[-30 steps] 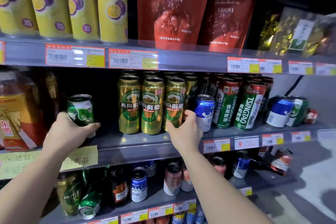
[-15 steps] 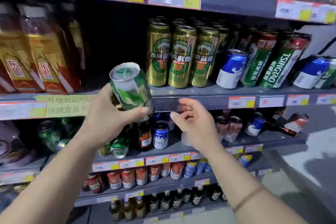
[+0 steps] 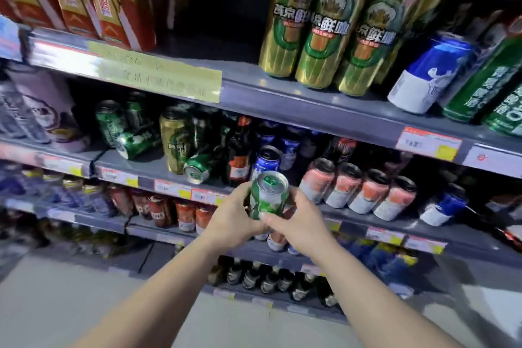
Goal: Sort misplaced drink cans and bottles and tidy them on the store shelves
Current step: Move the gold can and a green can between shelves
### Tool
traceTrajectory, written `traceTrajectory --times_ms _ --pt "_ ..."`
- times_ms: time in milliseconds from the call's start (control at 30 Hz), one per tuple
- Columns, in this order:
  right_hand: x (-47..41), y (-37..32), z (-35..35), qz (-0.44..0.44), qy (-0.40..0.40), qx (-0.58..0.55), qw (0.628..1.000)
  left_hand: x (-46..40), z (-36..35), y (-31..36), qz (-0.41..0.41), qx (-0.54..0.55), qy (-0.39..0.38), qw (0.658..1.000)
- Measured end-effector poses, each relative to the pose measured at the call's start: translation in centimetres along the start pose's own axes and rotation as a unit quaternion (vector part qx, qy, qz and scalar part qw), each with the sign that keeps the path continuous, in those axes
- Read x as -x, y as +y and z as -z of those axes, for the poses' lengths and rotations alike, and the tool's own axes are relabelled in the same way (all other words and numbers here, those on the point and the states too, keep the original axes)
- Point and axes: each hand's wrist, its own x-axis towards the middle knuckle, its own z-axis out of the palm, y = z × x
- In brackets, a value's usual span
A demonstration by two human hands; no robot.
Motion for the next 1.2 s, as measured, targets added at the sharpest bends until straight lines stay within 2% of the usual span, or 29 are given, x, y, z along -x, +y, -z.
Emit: traceTrajectory --times_ms 100,200,400,567,867,1033,1200 --pt "-0.5 2.4 3.0 0.003 0.007 0.007 1.000 -0.9 -3.9 0.7 0.036 -0.024 0.021 0.999" --pt "-1.4 4.2 4.6 -0.002 0.014 0.021 1.000 -1.7 -6.4 1.5 0.036 -0.018 0.038 0.998" --pt "-2.4 5.7 5.1 0.004 0.029 0.018 0.999 -2.3 -8.0 1.2 0.048 -0.013 0.054 0.997" --pt "-3.3 5.8 3.9 -0.016 0.044 -0.002 0.999 -2.9 -7.7 0.4 0.070 -0.022 0.068 0.995" --pt "-4.3 5.1 2.3 -0.027 0.082 0.029 0.996 -4.0 -7.2 -0.1 0.027 -0.078 0.088 0.993" --pt "-4.5 3.8 -1.0 -0.024 0.055 0.035 0.998 -2.7 -4.4 -1.9 0.043 -0.078 0.111 0.990" --pt "-5.2 1.8 -4.9 -0.003 -0.005 0.037 0.999 -1.5 -0.2 -4.0 0.067 -0.059 0.141 0.986"
